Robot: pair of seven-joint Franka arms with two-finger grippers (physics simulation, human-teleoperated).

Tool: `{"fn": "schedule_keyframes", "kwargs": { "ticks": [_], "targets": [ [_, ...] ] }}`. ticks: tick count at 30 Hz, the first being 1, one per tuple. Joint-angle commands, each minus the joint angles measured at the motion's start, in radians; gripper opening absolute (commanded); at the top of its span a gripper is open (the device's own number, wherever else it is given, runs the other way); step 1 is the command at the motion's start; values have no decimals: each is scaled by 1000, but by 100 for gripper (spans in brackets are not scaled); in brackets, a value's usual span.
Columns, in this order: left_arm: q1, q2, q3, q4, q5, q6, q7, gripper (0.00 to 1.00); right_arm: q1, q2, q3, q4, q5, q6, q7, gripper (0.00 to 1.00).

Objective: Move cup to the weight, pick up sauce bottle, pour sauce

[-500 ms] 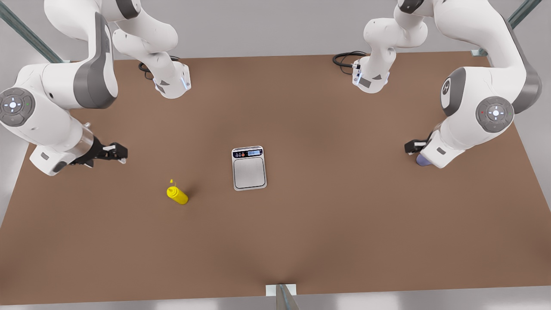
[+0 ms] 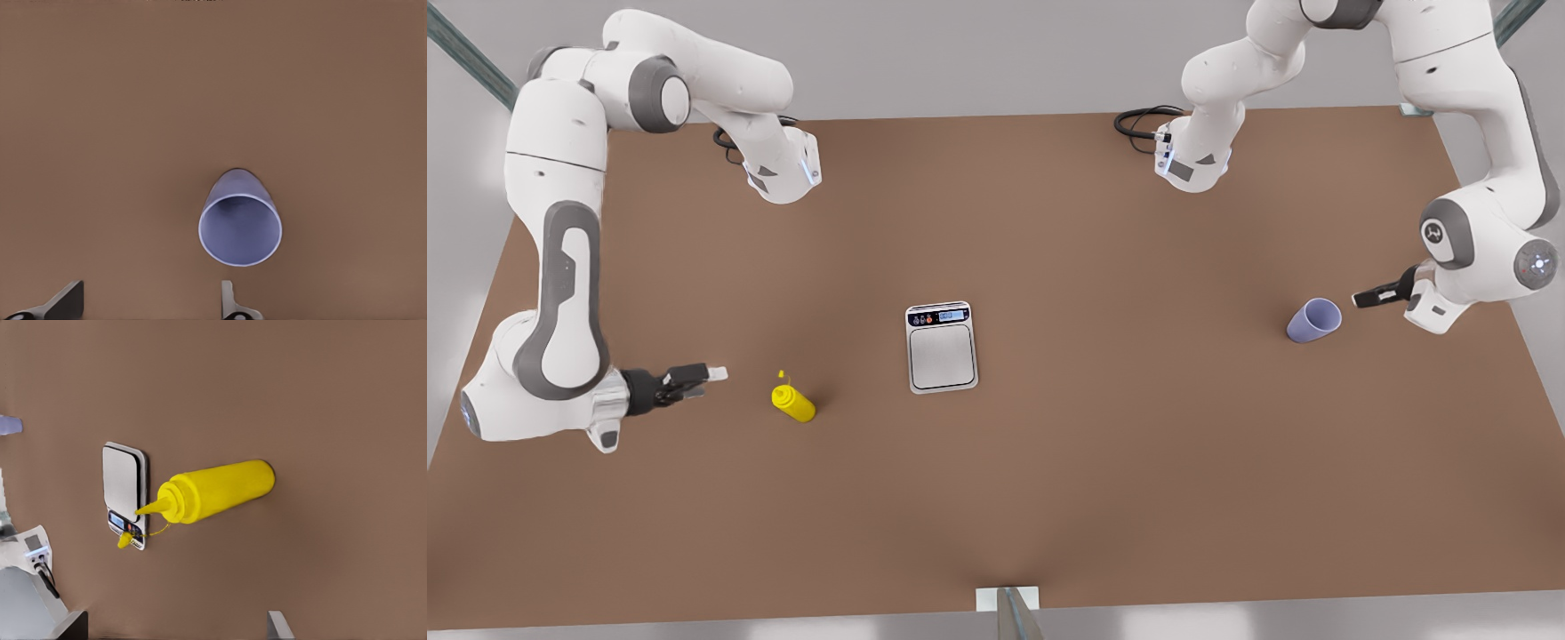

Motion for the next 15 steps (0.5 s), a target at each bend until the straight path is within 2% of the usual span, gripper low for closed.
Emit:
{"fn": "schedule_keyframes", "kwargs": {
  "ticks": [1, 2, 6, 8, 15],
  "targets": [
    [-5, 3, 1, -16, -16, 173, 464, 100, -23, 50, 0, 0, 126, -79, -1433, 100],
    [-6, 15, -1, -16, -72, 182, 464, 100, -23, 89, 0, 0, 129, -83, -1581, 100],
    [4, 67, -1, -36, -79, 205, 464, 100, -22, 138, 2, -13, 199, -122, -2142, 100],
    [4, 67, -1, -62, -79, 205, 464, 100, -29, 150, 2, -19, 204, -122, -2235, 100],
    [12, 118, -1, -84, -78, 225, 464, 100, -69, 209, -4, -8, 357, -62, -2231, 100]
  ]
}}
